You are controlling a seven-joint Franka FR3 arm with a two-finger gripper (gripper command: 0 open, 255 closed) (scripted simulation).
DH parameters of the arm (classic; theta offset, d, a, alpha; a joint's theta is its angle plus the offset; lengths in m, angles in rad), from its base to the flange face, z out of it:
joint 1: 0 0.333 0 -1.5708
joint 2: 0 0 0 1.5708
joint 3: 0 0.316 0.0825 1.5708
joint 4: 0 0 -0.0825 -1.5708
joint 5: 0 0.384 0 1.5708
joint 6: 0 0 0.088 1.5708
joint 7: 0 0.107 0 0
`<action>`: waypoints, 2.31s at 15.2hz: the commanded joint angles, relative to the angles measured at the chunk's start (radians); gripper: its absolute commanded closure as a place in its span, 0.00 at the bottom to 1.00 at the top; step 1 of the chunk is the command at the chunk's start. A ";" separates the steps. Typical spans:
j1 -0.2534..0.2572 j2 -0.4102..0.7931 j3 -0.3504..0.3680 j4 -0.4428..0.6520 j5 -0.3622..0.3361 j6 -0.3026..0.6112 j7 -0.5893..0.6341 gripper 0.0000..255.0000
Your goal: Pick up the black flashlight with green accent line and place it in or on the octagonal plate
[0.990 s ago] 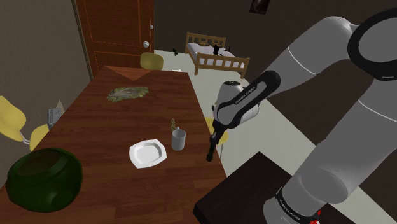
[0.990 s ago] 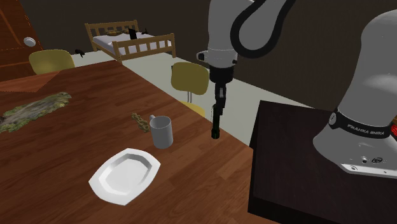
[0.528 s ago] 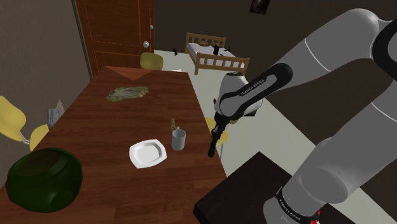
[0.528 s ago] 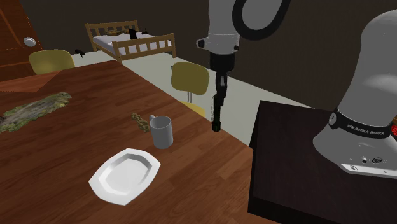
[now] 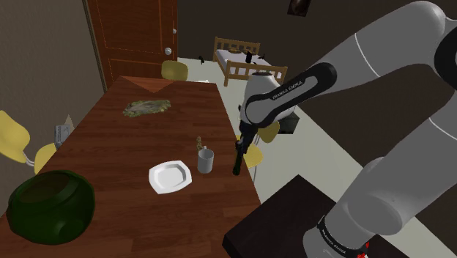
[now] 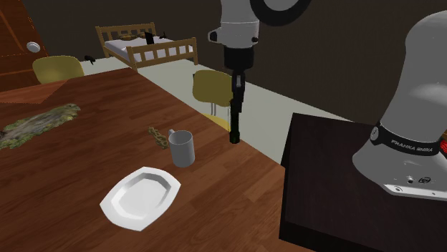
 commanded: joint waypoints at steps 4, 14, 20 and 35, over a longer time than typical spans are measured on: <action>0.043 0.110 0.054 0.161 0.000 -0.049 0.098 1.00; 0.125 0.364 0.117 0.559 -0.043 -0.194 0.270 1.00; 0.185 0.544 0.132 0.858 -0.077 -0.316 0.352 1.00; 0.218 0.706 0.126 0.957 -0.103 -0.254 0.387 1.00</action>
